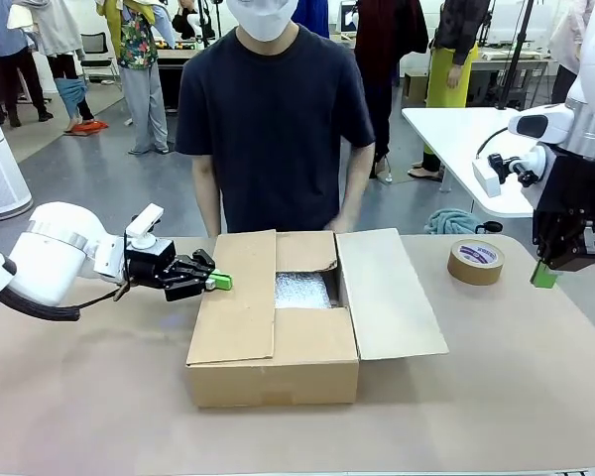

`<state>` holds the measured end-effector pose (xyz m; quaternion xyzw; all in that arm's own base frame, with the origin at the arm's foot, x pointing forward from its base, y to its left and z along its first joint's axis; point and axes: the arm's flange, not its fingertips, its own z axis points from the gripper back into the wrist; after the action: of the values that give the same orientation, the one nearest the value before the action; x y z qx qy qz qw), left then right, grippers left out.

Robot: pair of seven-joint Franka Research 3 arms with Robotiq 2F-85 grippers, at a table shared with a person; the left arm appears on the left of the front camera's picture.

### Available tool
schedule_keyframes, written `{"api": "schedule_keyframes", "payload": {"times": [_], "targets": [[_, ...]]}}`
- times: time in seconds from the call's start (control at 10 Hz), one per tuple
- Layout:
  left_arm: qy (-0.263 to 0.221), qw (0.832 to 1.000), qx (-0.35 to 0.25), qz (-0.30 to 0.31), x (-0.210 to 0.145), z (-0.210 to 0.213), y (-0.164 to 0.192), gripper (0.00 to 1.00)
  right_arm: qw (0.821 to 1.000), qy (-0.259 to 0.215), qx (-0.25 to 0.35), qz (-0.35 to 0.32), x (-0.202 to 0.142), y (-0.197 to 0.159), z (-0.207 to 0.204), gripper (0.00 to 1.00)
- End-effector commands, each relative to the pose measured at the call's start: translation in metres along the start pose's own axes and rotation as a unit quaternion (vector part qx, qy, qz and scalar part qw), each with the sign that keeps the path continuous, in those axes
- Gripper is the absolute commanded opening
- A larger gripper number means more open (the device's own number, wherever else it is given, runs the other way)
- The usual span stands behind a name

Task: Wrap the clocks to prevent damage.
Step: Push the left (or right) flap of the Package Box to close it.

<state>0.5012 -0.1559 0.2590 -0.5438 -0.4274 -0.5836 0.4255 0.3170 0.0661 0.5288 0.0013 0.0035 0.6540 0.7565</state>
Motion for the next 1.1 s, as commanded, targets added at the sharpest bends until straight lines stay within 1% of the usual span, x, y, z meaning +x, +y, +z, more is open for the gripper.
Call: {"api": "schedule_keyframes", "payload": {"times": [0.0, 0.6, 0.7, 0.8, 0.9, 1.0], "targets": [[0.002, 1.000, 0.000, -0.001, -0.001, -0.001, 0.000, 0.00, 1.000, -0.007, 0.008, 0.007, -0.001, 0.001, -0.002, 0.01], [0.002, 1.000, 0.000, -0.001, -0.001, -0.001, 0.000, 0.00, 1.000, -0.007, 0.008, 0.007, -0.001, 0.001, -0.002, 0.01], [0.002, 1.000, 0.000, -0.001, -0.001, -0.001, 0.000, 0.00, 1.000, 0.000, 0.000, 0.000, 0.000, 0.000, 0.000, 0.01], [0.002, 1.000, 0.000, -0.001, -0.001, -0.001, 0.000, 0.00, 0.994, -0.082, 0.050, 0.050, -0.018, -0.031, -0.012, 0.01], [0.002, 1.000, 0.000, -0.001, -0.001, -0.001, 0.000, 0.00, 0.977, -0.169, 0.086, 0.100, -0.040, -0.054, -0.025, 0.01], [0.002, 1.000, 0.000, -0.001, -0.001, -0.001, 0.000, 0.00, 0.955, -0.255, 0.081, 0.127, -0.062, -0.076, -0.037, 0.01]]}}
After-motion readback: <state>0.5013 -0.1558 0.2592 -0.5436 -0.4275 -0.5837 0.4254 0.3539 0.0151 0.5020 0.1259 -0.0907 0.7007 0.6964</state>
